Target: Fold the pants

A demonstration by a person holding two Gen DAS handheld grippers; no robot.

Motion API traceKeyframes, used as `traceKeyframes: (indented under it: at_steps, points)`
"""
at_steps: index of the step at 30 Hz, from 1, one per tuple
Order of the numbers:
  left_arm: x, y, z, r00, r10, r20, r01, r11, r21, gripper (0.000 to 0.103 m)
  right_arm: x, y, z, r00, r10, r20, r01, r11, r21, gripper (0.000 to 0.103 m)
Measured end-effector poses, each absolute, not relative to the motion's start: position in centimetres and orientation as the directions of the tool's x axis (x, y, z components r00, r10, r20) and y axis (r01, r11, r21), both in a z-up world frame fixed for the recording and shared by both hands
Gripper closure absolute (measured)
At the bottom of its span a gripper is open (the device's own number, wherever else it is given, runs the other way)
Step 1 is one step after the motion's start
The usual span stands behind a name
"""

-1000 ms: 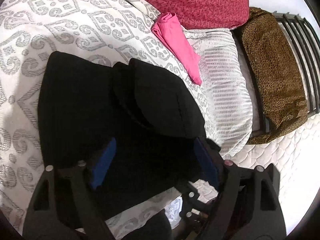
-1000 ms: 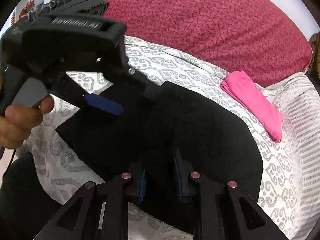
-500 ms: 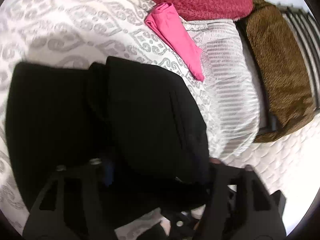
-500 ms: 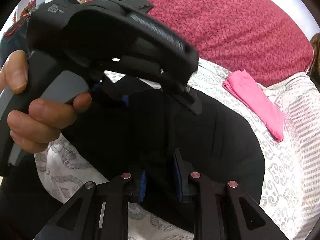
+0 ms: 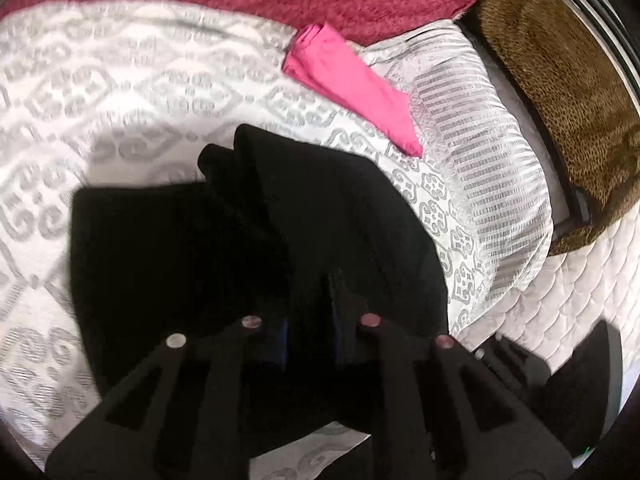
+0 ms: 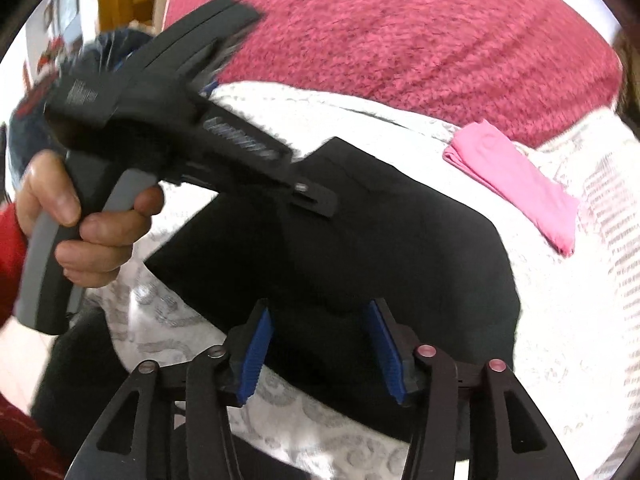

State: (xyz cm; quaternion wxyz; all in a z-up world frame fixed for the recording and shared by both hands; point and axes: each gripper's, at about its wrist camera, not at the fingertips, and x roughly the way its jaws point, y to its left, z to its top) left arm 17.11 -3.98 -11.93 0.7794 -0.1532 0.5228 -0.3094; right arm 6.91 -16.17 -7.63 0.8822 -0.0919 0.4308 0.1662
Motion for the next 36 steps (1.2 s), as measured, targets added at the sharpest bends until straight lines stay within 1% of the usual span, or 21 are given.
traceKeyframes:
  at_steps: [4,6,7,9,11,13,15,17,18,19,20,21,23,24,26,29,30,31,33,34,36]
  points:
    - [16.1,-1.6,-8.9,0.365,-0.607,-0.706,0.379,0.789,-0.483,0.087,6.9,-20.5,-5.4,0.621,0.257,-0.741,-0.258,0.959,0.116,0.045]
    - [15.8,0.1,-8.6,0.385,-0.587,-0.712,0.38,0.804,-0.457,0.087,7.6,-23.7,-4.8,0.65,0.258,-0.715,-0.148,0.966,0.213,0.038]
    - [15.8,0.8,-8.9,0.388,-0.577,-0.719,0.371,0.812,-0.451,0.086,8.1,-25.0,-5.0,0.656,0.245,-0.713,-0.083,0.963,0.255,0.037]
    - [15.4,2.1,-10.6,0.384,-0.538,-0.75,0.341,0.838,-0.427,0.085,9.2,-26.8,-6.3,0.631,0.211,-0.747,0.023,0.957,0.289,0.036]
    - [15.1,2.8,-13.1,0.371,-0.469,-0.802,0.3,0.877,-0.374,0.082,10.4,-27.3,-8.1,0.568,0.198,-0.799,0.067,0.956,0.284,0.036]
    - [14.9,3.5,-15.0,0.369,-0.448,-0.814,0.262,0.891,-0.372,0.071,11.4,-27.5,-11.1,0.472,0.236,-0.85,0.107,0.941,0.321,0.036]
    - [15.1,4.1,-15.3,0.388,-0.443,-0.808,0.238,0.895,-0.377,0.066,11.6,-27.6,-13.2,0.419,0.305,-0.855,0.136,0.91,0.391,0.036]
    - [15.3,4.2,-15.2,0.397,-0.43,-0.811,0.23,0.902,-0.365,0.063,11.3,-27.8,-13.2,0.441,0.316,-0.84,0.133,0.903,0.409,0.036]
    - [15.3,4.2,-15.1,0.4,-0.418,-0.816,0.231,0.907,-0.351,0.06,11.5,-27.9,-13.1,0.431,0.32,-0.844,0.125,0.905,0.407,0.036]
    - [15.4,4.2,-15.2,0.406,-0.396,-0.824,0.231,0.917,-0.327,0.053,11.3,-27.7,-13.0,0.425,0.324,-0.845,0.119,0.906,0.407,0.037]
    - [15.4,4.1,-15.2,0.411,-0.384,-0.827,0.23,0.921,-0.314,0.052,11.1,-27.7,-12.8,0.419,0.332,-0.845,0.112,0.905,0.411,0.046]
    - [15.1,3.9,-15.1,0.415,-0.382,-0.826,0.232,0.922,-0.31,0.051,10.9,-27.6,-12.7,0.412,0.366,-0.834,0.097,0.893,0.44,0.07]
    - [15.0,3.8,-15.3,0.413,-0.388,-0.824,0.233,0.92,-0.316,0.051,11.1,-28.2,-12.4,0.416,0.394,-0.819,0.105,0.874,0.474,0.081]
    - [14.9,3.7,-15.4,0.41,-0.39,-0.824,0.23,0.919,-0.321,0.051,10.9,-28.3,-12.2,0.42,0.404,-0.813,0.111,0.866,0.488,0.085]
    - [14.7,3.8,-15.4,0.407,-0.391,-0.825,0.225,0.919,-0.325,0.051,10.5,-28.9,-11.7,0.432,0.421,-0.797,0.155,0.836,0.526,0.087]
    - [14.4,3.7,-15.5,0.405,-0.398,-0.823,0.23,0.916,-0.329,0.05,10.0,-29.0,-12.4,0.4,0.43,-0.81,0.194,0.824,0.533,0.087]
    - [14.4,3.7,-15.5,0.404,-0.4,-0.823,0.228,0.915,-0.333,0.049,10.2,-29.3,-13.6,0.365,0.441,-0.82,0.219,0.815,0.536,0.083]
    - [14.4,3.7,-15.7,0.402,-0.4,-0.823,0.221,0.915,-0.337,0.049,10.2,-29.5,-14.6,0.34,0.465,-0.817,0.245,0.795,0.555,0.083]
    - [14.3,3.8,-15.7,0.408,-0.4,-0.821,0.214,0.916,-0.339,0.048,9.9,-30.6,-15.1,0.362,0.523,-0.772,0.271,0.733,0.624,0.081]
    - [14.3,3.8,-15.7,0.408,-0.4,-0.82,0.214,0.916,-0.341,0.048,9.7,-30.8,-14.9,0.36,0.526,-0.771,0.266,0.734,0.625,0.078]
    - [14.4,3.9,-15.8,0.406,-0.4,-0.822,0.21,0.916,-0.342,0.046,9.4,-30.8,-14.0,0.376,0.478,-0.794,0.247,0.774,0.583,0.067]
